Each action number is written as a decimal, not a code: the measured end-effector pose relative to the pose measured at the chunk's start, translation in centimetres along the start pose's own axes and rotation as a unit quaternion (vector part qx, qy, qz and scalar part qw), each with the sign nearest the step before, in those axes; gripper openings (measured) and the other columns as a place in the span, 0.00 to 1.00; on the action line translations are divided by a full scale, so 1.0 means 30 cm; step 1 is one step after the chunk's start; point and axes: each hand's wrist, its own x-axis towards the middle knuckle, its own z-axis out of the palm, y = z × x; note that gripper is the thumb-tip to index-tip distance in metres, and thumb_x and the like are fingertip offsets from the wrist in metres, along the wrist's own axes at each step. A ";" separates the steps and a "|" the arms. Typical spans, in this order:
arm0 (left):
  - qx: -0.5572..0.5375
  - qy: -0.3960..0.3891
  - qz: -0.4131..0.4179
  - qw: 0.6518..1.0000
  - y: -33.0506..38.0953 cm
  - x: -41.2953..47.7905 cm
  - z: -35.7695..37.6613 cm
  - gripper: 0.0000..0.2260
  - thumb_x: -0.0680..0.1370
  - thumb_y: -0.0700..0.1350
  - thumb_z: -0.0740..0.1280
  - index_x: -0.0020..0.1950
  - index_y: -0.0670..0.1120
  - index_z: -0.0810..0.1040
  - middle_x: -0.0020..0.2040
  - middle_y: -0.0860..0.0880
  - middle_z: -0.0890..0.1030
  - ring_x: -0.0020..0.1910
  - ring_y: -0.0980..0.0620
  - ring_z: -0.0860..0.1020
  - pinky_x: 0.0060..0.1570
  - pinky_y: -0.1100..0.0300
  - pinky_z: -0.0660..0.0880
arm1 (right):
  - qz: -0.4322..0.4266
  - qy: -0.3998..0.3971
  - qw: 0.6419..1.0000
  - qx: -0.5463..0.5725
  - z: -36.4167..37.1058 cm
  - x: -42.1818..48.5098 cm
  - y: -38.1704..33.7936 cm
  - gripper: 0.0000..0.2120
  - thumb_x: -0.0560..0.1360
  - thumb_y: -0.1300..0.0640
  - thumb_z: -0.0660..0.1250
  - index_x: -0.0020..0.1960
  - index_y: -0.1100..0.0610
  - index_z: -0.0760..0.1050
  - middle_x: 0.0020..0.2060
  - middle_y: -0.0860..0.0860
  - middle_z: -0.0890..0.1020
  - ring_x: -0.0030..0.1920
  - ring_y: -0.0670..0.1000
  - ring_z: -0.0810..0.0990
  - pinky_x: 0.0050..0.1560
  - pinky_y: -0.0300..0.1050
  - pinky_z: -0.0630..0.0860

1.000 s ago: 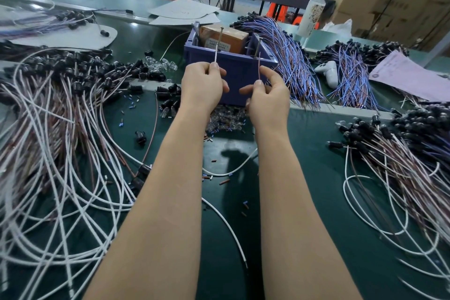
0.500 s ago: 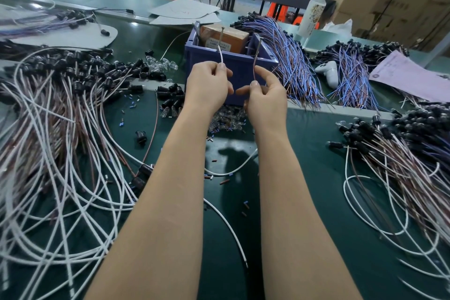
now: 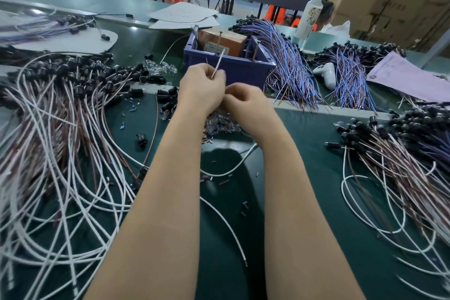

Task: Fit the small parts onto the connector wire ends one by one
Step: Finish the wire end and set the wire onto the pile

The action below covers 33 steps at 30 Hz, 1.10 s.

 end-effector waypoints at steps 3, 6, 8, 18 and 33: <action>0.058 0.013 -0.019 0.998 -0.006 -0.002 -0.037 0.10 0.82 0.42 0.55 0.49 0.41 0.75 0.49 0.41 0.82 0.45 0.45 0.80 0.46 0.55 0.76 | 0.044 -0.004 0.984 -0.170 -0.073 -0.007 0.008 0.07 0.75 0.58 0.65 0.49 0.54 0.82 0.43 0.50 0.83 0.44 0.49 0.79 0.48 0.43 0.75; 0.125 0.013 -0.025 0.992 -0.008 0.000 -0.078 0.13 0.82 0.43 0.54 0.57 0.39 0.75 0.53 0.38 0.80 0.53 0.40 0.77 0.54 0.52 0.74 | 0.156 -0.010 0.953 -0.259 -0.158 -0.029 0.049 0.09 0.75 0.61 0.66 0.53 0.54 0.81 0.44 0.52 0.80 0.42 0.51 0.78 0.44 0.42 0.74; 0.152 0.002 -0.021 0.988 0.001 -0.005 -0.092 0.14 0.82 0.43 0.54 0.58 0.38 0.75 0.54 0.37 0.80 0.55 0.39 0.77 0.56 0.51 0.74 | 0.210 -0.037 0.945 -0.246 -0.147 -0.043 0.071 0.09 0.76 0.59 0.66 0.54 0.55 0.80 0.44 0.53 0.79 0.42 0.52 0.77 0.45 0.45 0.76; 0.128 -0.100 0.014 0.987 -0.003 -0.035 -0.080 0.11 0.79 0.48 0.63 0.41 0.43 0.77 0.32 0.52 0.80 0.30 0.58 0.72 0.33 0.61 0.68 | 0.242 0.019 0.943 -0.228 -0.066 0.003 0.141 0.08 0.74 0.61 0.66 0.53 0.61 0.76 0.48 0.59 0.81 0.48 0.58 0.81 0.54 0.53 0.79; 0.014 -0.199 0.120 0.973 -0.010 -0.047 -0.067 0.08 0.78 0.46 0.68 0.44 0.44 0.83 0.36 0.48 0.85 0.39 0.55 0.82 0.51 0.56 0.78 | 0.072 -0.002 0.938 0.340 -0.114 -0.014 0.013 0.05 0.76 0.68 0.64 0.42 0.63 0.76 0.29 0.51 0.82 0.31 0.45 0.80 0.37 0.34 0.79</action>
